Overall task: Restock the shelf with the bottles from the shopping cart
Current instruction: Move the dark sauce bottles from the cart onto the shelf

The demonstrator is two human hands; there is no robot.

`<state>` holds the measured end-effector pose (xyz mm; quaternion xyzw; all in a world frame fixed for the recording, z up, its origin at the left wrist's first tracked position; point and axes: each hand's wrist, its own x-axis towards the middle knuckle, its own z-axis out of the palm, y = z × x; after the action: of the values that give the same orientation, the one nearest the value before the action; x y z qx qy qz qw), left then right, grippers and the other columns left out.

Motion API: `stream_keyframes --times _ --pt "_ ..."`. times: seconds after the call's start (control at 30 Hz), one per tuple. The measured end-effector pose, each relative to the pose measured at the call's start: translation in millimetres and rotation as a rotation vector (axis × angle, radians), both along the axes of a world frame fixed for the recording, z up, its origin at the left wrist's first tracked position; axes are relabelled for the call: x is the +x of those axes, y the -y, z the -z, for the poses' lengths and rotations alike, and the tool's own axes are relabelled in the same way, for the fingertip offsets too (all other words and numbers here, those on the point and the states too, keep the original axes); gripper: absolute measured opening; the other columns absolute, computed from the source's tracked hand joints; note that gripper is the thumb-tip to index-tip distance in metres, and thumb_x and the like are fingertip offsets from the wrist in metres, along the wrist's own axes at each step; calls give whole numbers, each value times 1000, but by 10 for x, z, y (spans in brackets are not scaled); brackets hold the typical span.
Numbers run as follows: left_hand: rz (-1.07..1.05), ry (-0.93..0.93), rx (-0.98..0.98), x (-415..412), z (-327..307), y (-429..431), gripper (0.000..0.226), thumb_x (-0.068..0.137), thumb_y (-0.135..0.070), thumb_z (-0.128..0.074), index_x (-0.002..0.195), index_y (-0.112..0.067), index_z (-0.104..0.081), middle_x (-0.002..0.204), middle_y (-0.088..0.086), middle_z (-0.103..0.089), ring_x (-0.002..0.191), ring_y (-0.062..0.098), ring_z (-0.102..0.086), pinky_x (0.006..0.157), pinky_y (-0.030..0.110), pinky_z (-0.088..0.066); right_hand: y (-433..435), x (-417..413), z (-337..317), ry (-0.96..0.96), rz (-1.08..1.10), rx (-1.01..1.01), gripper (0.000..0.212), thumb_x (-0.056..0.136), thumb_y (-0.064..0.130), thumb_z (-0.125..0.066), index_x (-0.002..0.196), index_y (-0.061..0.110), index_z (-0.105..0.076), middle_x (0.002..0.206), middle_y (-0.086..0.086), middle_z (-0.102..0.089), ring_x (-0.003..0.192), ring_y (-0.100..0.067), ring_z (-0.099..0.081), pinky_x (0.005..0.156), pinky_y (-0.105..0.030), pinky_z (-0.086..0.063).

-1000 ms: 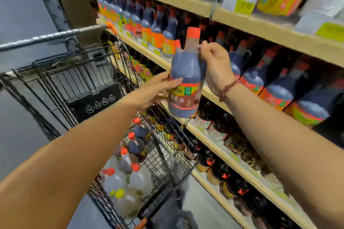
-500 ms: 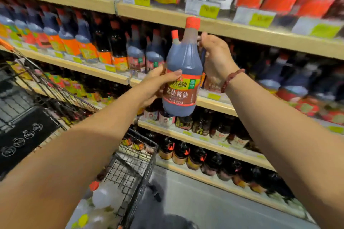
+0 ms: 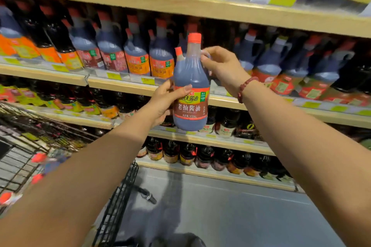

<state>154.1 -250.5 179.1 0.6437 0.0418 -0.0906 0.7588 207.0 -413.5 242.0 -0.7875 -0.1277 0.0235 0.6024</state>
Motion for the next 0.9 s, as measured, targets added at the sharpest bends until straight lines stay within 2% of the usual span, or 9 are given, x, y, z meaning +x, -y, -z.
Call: stream_keyframes --times 0.07,0.17,0.27,0.33,0.43,0.53,0.63,0.8,0.9 --pt "-2 -20 -11 10 73 113 68 59 -43 -80 120 -25 -57 118 4 -66 107 22 -64 85 45 -53 162 -18 95 -27 -51 7 38 86 18 -65 122 10 -55 115 -7 -63 100 -15 -60 74 -21 -52" --pt "6 -26 16 31 125 269 56 63 -38 -83 113 -28 -60 113 1 -69 103 20 -65 81 38 -53 355 -111 271 -27 -20 -14 66 79 25 -73 137 17 -41 132 -5 -53 116 -17 -55 91 -35 -52" --pt "-22 -16 9 52 170 392 53 59 -39 -78 109 -29 -62 109 0 -70 99 17 -68 75 34 -54 497 -256 444 -68 42 21 75 76 32 -75 139 22 -35 123 1 -54 107 -13 -59 79 -36 -57" --pt "-36 -15 11 81 226 442 59 58 -41 -79 112 -26 -61 108 1 -71 99 17 -68 79 36 -55 545 -328 543 -122 37 71 65 75 27 -76 131 21 -44 111 3 -61 95 -10 -63 66 -28 -55" --pt "-43 -15 18 146 249 479 59 58 -39 -80 112 -25 -62 108 3 -71 101 20 -68 83 38 -55 547 -356 628 -115 3 132 37 77 17 -74 106 30 -57 99 10 -65 87 -8 -65 61 -16 -52" --pt "-31 -4 45 287 203 487 47 69 -33 -77 112 -28 -61 107 0 -72 99 16 -68 77 31 -55 524 -257 589 -81 16 130 42 77 17 -74 115 23 -58 106 4 -67 92 -11 -66 63 -15 -51" --pt "0 40 52 453 86 486 41 78 -28 -72 116 -27 -58 107 -3 -71 95 11 -69 72 25 -53 503 -80 470 -32 44 117 50 76 17 -75 122 17 -57 109 -1 -67 94 -10 -65 70 -21 -56" --pt "31 109 112 786 -101 411 39 82 -25 -70 119 -22 -59 114 0 -68 102 14 -66 81 28 -54 482 220 359 57 45 67 47 80 10 -71 124 9 -55 107 -4 -67 88 -2 -66 71 -18 -54" --pt "61 120 190 935 -70 379 43 81 -22 -71 122 -19 -60 115 -1 -68 104 13 -63 81 23 -52 476 350 409 106 46 -13 50 80 10 -72 126 12 -53 108 0 -66 96 -5 -64 82 -23 -54"
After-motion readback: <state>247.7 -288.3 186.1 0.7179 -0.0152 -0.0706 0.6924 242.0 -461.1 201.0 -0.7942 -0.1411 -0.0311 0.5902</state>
